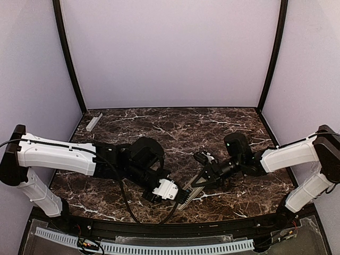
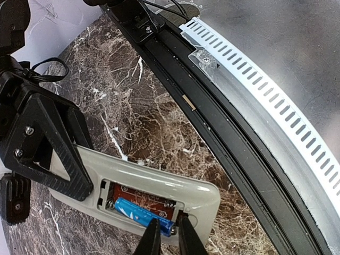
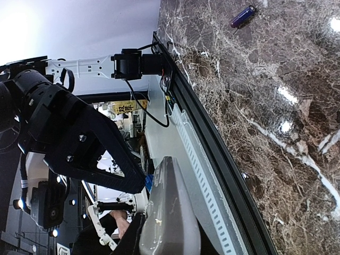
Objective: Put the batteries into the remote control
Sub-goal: Press the battery in the battery compartment.
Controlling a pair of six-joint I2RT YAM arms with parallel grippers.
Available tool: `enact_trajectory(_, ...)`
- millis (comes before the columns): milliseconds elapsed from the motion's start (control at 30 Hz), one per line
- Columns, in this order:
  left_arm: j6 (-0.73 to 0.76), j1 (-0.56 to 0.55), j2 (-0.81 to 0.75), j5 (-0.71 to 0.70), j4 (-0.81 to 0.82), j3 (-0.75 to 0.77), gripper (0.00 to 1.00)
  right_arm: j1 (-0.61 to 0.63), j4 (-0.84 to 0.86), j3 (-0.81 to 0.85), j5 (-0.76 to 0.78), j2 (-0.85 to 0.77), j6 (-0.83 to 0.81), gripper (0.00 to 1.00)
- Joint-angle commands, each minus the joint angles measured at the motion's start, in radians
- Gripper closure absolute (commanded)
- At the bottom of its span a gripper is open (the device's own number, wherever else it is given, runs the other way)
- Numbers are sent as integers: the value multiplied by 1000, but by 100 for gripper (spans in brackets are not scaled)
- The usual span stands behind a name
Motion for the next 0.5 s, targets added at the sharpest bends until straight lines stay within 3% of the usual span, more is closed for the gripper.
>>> enact_trajectory(0, -3, -7, 9, -4, -6, 24, 87, 14, 48, 25, -8, 3, 3, 100)
enact_trajectory(467, -27, -7, 39, -45, -3, 44, 95, 23, 78, 28, -15, 11, 28, 100)
